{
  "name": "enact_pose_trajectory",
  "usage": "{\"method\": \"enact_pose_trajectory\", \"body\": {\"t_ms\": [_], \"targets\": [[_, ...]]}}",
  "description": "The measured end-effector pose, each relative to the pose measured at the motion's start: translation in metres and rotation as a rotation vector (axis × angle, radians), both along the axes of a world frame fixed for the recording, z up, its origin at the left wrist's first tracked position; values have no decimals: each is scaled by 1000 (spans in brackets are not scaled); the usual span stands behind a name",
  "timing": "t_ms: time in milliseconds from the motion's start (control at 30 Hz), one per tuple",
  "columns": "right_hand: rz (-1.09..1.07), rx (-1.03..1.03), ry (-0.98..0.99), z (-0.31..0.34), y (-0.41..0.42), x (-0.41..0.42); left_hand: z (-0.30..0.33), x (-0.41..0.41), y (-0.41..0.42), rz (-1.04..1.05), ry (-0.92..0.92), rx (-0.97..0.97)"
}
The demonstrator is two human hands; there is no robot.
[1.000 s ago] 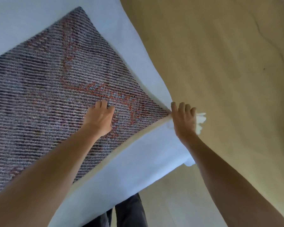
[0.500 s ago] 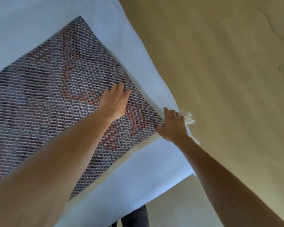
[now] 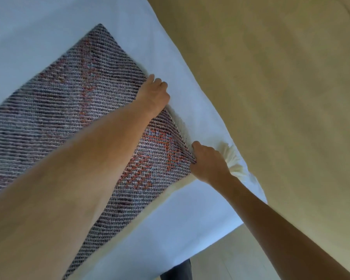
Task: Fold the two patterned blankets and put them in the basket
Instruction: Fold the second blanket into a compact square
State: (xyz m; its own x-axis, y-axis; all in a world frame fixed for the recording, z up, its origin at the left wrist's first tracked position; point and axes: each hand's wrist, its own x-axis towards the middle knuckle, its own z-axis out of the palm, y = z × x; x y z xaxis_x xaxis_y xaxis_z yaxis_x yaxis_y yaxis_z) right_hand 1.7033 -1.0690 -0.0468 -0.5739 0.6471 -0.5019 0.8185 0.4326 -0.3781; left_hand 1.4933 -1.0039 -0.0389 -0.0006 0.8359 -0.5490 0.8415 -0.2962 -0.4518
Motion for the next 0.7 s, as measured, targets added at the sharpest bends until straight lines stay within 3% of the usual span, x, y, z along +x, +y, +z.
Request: {"method": "enact_pose_trajectory", "body": {"t_ms": [167,333,433,700], "targets": [[169,52,53,33,-39,-25,26,-35,-26,10,84,-5],[280,61,156,70,-98,-65,55,-83,-83,106,-64,66],[323,62,186,86,-141,-94,80,-109,-138,161,-190,118],[426,-31,227,116,-288,-169,110,-198,-331,317,-195,199]]}}
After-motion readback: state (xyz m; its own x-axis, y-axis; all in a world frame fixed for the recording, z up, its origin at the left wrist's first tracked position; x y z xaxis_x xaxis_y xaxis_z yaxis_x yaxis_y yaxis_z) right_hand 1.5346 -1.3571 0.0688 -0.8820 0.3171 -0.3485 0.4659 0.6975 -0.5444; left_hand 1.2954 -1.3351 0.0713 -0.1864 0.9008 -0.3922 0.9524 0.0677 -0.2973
